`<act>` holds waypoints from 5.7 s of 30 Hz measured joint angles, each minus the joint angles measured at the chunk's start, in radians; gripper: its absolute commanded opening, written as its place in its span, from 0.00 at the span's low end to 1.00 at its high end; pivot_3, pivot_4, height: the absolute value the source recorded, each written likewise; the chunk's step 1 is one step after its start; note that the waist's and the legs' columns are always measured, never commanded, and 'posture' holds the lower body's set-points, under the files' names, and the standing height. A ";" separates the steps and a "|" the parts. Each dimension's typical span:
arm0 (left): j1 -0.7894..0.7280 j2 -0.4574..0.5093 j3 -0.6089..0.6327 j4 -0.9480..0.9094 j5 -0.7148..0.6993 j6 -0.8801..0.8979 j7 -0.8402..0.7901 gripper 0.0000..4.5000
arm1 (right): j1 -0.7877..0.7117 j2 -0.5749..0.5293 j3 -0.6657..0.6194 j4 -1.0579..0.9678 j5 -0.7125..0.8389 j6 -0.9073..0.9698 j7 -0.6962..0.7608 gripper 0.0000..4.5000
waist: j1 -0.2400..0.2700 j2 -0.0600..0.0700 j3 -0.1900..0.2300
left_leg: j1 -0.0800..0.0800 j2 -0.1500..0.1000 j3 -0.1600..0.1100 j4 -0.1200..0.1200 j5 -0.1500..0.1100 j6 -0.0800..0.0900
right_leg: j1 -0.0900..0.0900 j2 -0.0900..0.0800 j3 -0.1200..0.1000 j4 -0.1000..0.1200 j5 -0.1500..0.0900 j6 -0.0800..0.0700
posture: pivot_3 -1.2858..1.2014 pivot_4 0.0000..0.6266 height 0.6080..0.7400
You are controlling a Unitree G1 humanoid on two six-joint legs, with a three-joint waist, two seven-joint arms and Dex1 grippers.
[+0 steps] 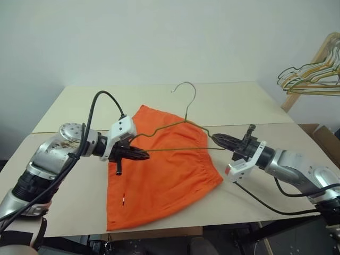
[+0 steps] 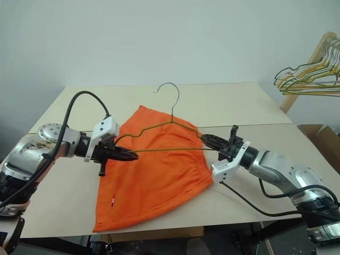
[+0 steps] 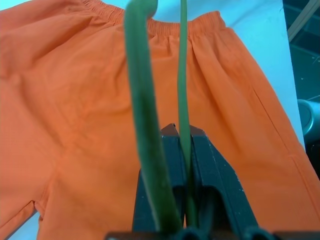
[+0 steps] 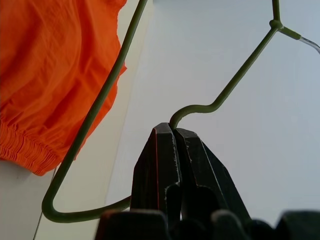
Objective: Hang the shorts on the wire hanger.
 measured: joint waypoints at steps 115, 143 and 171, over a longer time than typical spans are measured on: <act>0.217 -0.058 0.208 -0.004 -0.041 -0.367 -0.104 0.99 | 0.398 -0.166 -0.476 -0.015 1.493 2.112 0.990 0.00 | 0.109 0.001 -0.005 | -0.017 -0.001 0.001 0.014 -0.009 0.015 | -0.011 0.002 0.001 0.001 0.003 0.003 | 0.48 0.00 1.00; 0.217 -0.056 0.208 -0.005 -0.040 -0.372 -0.106 0.99 | 0.403 -0.185 -0.350 -0.037 1.443 2.023 1.039 0.00 | 0.122 0.001 -0.005 | -0.017 -0.001 0.001 0.015 -0.009 0.016 | -0.011 0.002 0.001 0.000 0.003 0.003 | 0.49 0.00 1.00; 0.260 -0.039 0.222 -0.042 -0.034 -0.392 -0.066 0.99 | -0.056 0.004 -0.060 0.265 1.334 2.044 1.073 0.00 | 0.134 0.001 -0.007 | -0.020 -0.001 0.001 0.015 -0.007 0.012 | -0.014 0.003 0.001 0.000 0.005 0.003 | 0.51 0.00 1.00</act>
